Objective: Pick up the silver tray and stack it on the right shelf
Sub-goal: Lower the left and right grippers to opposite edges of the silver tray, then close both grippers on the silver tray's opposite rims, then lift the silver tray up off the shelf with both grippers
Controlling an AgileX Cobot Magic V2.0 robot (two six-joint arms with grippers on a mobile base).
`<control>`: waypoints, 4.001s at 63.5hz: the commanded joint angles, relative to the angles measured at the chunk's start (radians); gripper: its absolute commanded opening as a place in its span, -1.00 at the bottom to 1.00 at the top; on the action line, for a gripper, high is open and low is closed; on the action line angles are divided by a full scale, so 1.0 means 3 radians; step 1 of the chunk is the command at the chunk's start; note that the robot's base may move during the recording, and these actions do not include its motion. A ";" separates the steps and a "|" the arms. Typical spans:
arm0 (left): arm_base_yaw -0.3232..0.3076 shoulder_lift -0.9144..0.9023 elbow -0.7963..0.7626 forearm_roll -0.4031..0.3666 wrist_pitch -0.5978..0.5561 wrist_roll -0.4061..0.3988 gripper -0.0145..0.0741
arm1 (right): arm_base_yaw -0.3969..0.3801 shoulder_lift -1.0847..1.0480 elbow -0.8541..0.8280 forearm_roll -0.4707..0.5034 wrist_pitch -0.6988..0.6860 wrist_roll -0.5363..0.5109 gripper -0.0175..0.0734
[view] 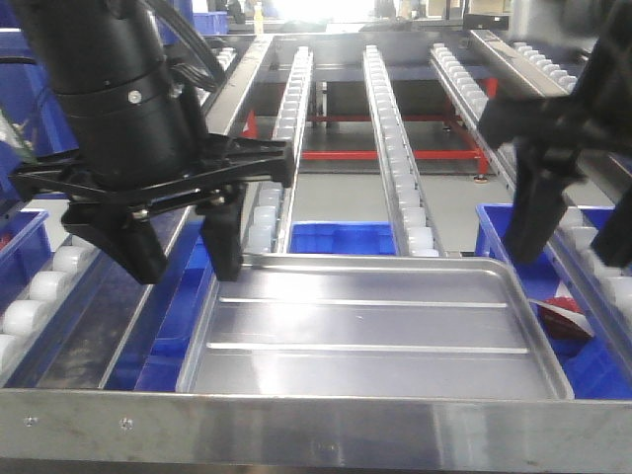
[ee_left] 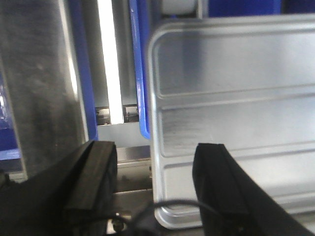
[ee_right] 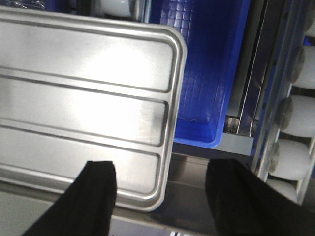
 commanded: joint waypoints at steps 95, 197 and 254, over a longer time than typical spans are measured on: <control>-0.0097 0.0415 -0.0376 -0.0102 0.0142 -0.0068 -0.08 | -0.0025 0.0413 -0.0085 -0.0151 -0.0503 0.0018 0.48; -0.0110 0.0414 -0.0558 0.0232 0.0459 -0.0195 -0.88 | -0.0011 0.0528 -0.0088 -0.0170 -0.0462 -0.0007 -0.49; -0.0878 -0.0911 -0.1142 0.1109 0.1168 -0.0531 -0.88 | -0.0008 -0.1337 -0.0629 -0.0485 0.0516 -0.0007 -0.49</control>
